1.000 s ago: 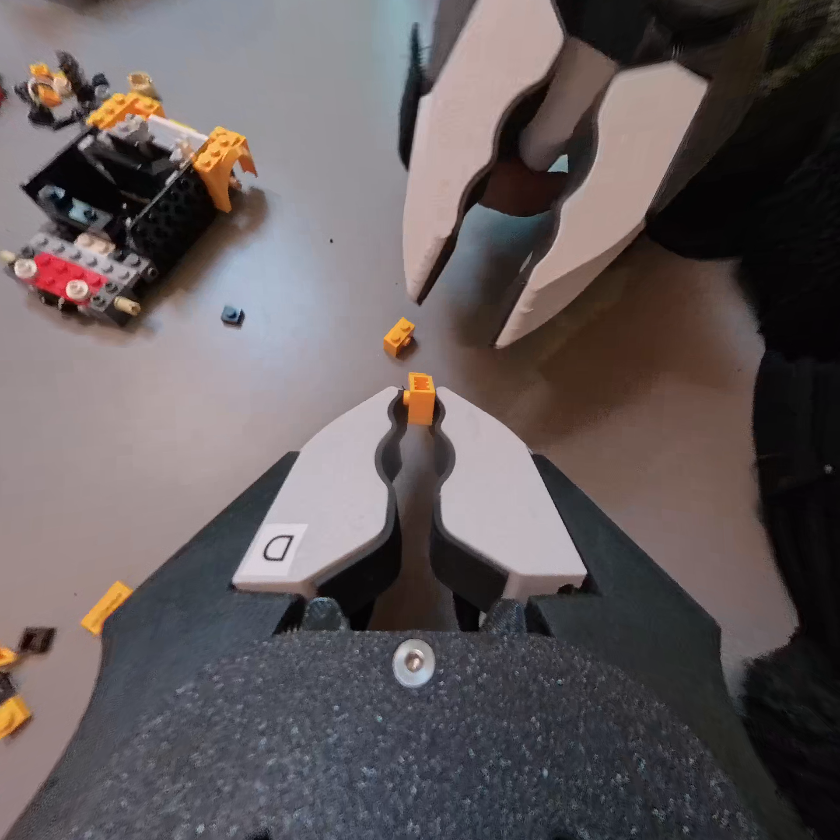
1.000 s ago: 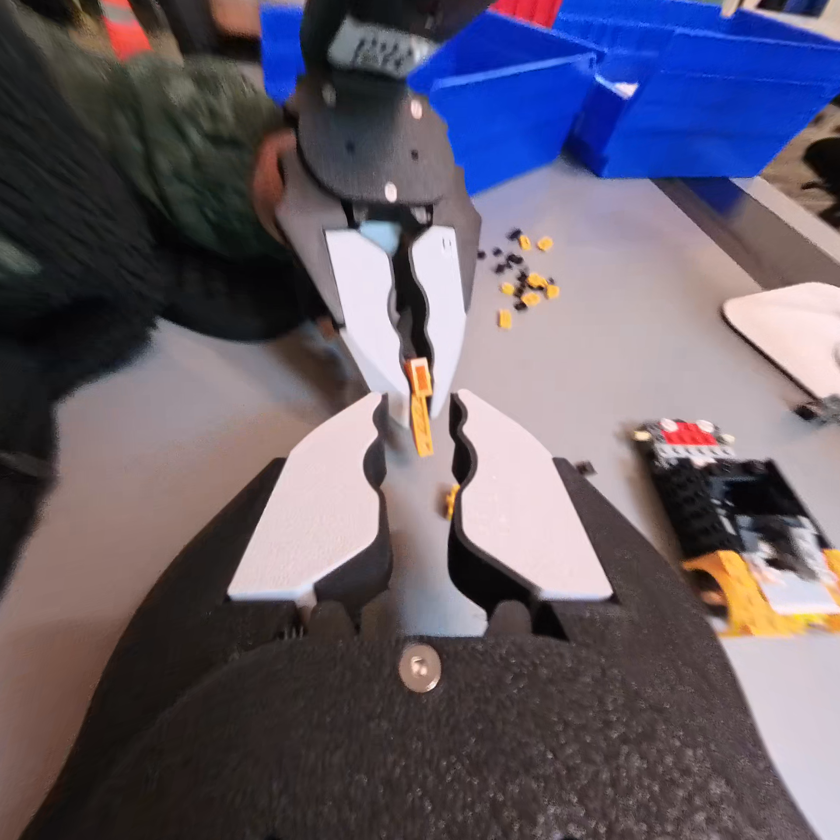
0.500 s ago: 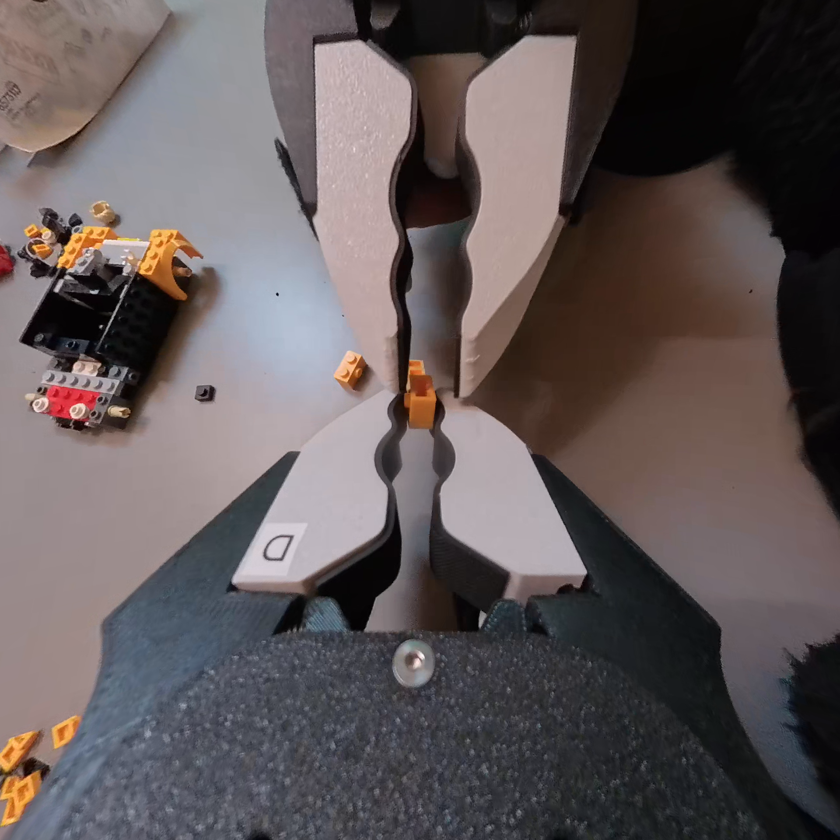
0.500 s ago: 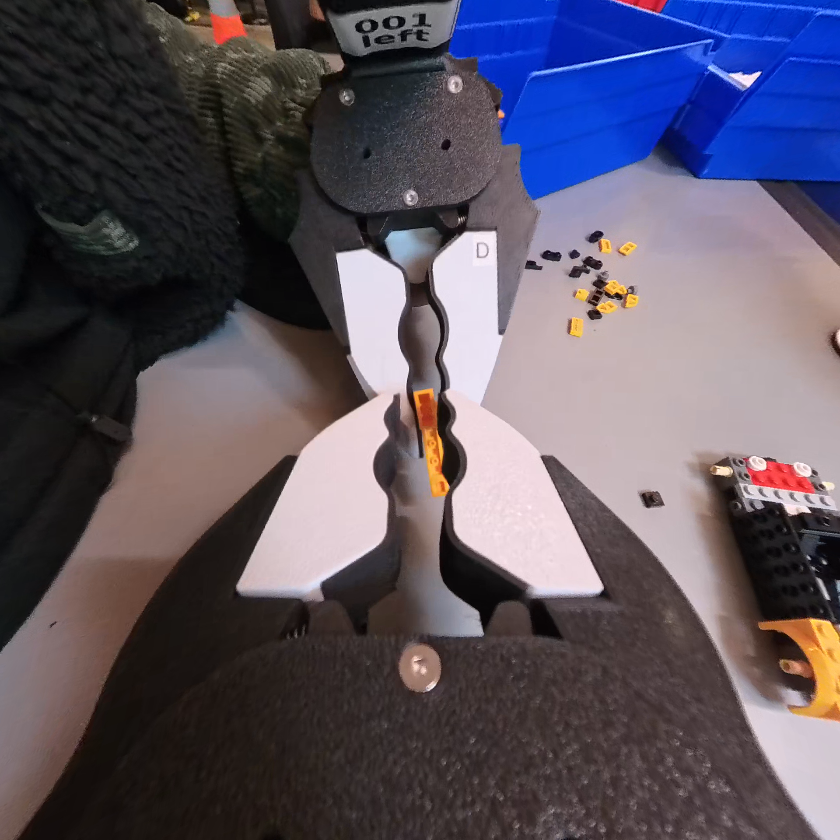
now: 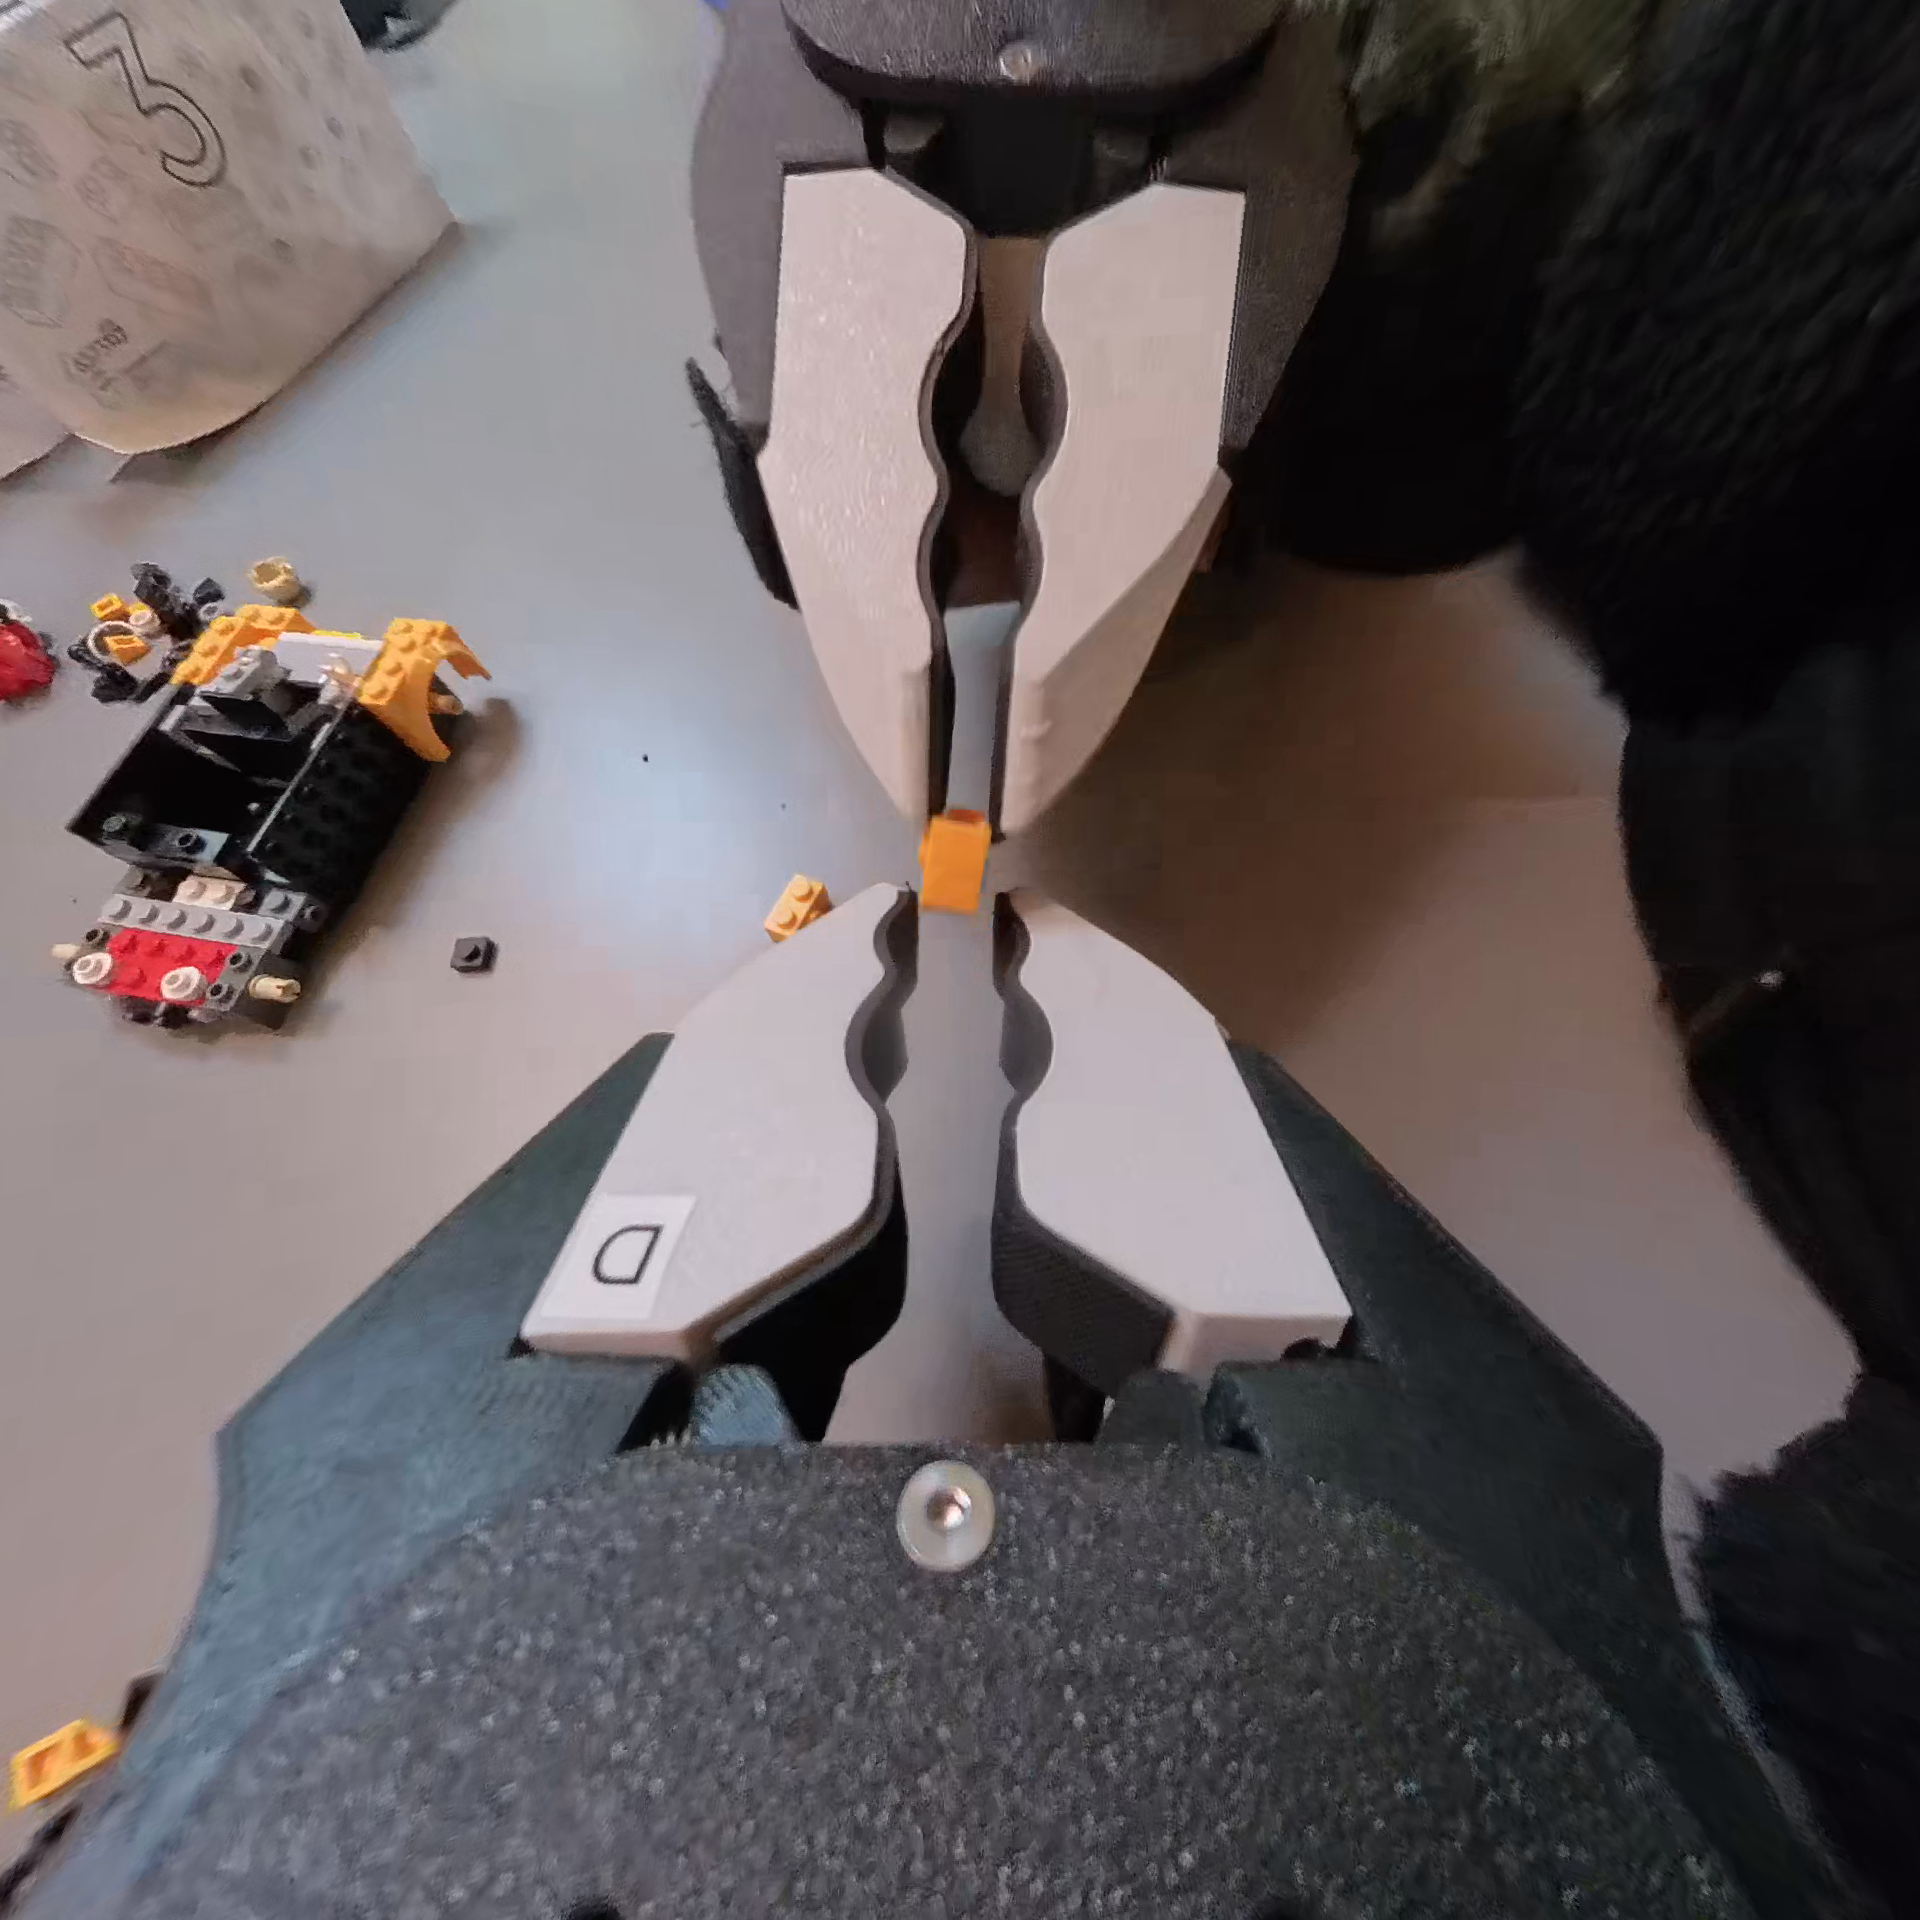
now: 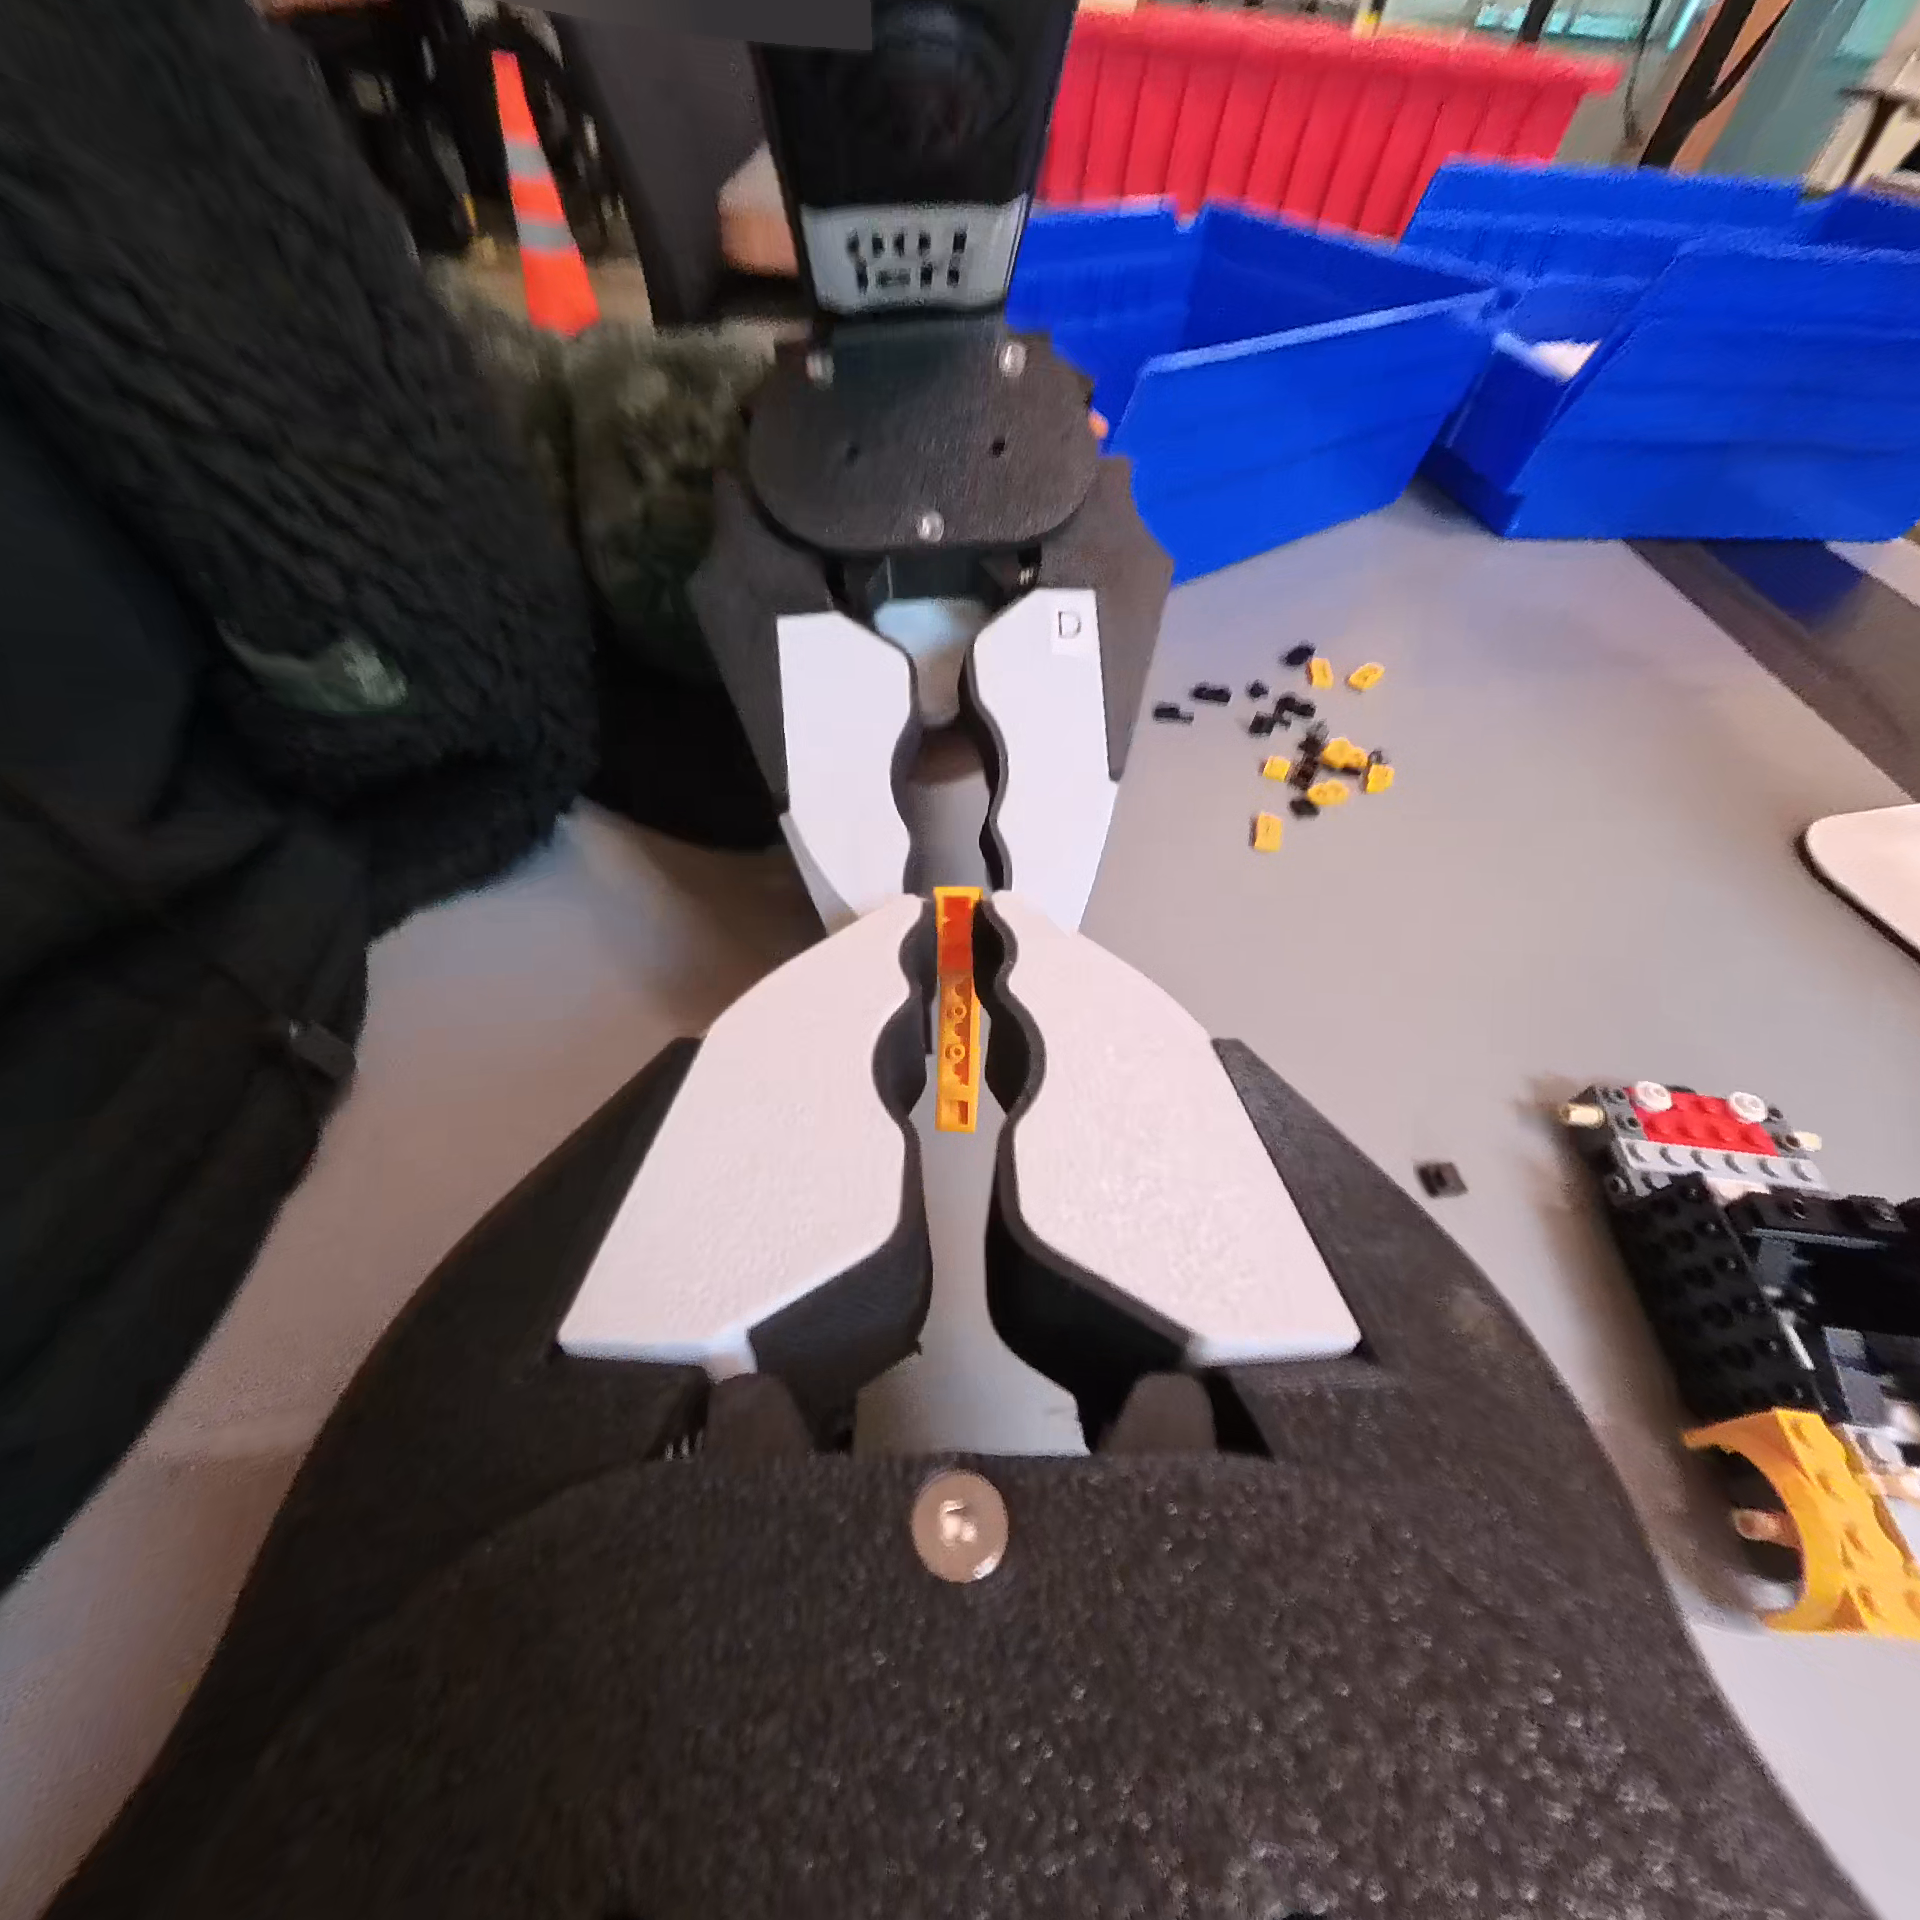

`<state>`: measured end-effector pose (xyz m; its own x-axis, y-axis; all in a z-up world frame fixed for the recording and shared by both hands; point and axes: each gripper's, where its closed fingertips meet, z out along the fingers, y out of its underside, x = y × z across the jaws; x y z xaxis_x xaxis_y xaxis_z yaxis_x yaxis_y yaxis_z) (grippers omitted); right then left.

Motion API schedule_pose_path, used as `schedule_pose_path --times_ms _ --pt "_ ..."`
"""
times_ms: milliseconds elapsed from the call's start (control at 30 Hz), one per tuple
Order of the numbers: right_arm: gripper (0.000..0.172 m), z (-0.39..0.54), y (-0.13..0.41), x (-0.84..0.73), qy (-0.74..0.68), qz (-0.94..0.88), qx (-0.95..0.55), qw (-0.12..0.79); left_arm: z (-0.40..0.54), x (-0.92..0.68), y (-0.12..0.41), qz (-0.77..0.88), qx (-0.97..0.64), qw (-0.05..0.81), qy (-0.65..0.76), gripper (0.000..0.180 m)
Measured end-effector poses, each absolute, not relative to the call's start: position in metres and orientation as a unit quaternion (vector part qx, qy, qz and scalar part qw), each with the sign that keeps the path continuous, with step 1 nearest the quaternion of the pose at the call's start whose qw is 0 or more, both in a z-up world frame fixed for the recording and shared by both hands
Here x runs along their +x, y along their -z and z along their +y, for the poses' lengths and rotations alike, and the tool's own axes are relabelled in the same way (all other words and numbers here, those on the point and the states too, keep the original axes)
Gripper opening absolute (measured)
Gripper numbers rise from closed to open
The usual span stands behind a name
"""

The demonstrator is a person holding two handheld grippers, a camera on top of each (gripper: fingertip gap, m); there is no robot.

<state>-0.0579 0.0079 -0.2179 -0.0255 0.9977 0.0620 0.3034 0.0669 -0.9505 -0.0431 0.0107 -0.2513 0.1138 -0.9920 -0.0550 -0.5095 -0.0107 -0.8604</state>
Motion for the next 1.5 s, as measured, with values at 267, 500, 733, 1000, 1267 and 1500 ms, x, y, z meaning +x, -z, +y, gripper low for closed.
schedule_pose_path --times_ms 267,500,733,1000,1267,1500 --pt "0.006 0.013 0.174 -0.052 -0.535 -0.485 -0.525 0.450 0.007 -0.033 0.205 0.490 -0.614 0.402 0.471 0.009" --pt "0.024 0.013 0.185 -0.056 -0.520 -0.496 -0.545 0.432 0.008 -0.037 0.211 0.487 -0.637 0.372 0.467 0.008" --pt "0.010 0.021 0.193 -0.058 -0.441 -0.519 -0.564 0.467 0.014 -0.038 0.217 0.448 -0.674 0.332 0.485 0.009" --pt "0.010 0.042 0.214 -0.052 -0.197 -0.609 -0.565 0.521 0.040 -0.047 0.238 0.470 -0.735 0.392 0.293 0.009" --pt "0.010 0.042 0.211 -0.047 -0.417 -0.484 -0.657 0.401 0.042 -0.049 0.229 0.465 -0.723 0.428 0.280 0.008" --pt "0.009 0.028 0.228 -0.038 -0.446 -0.524 -0.646 0.331 0.038 -0.051 0.214 0.432 -0.705 0.418 0.375 0.008"
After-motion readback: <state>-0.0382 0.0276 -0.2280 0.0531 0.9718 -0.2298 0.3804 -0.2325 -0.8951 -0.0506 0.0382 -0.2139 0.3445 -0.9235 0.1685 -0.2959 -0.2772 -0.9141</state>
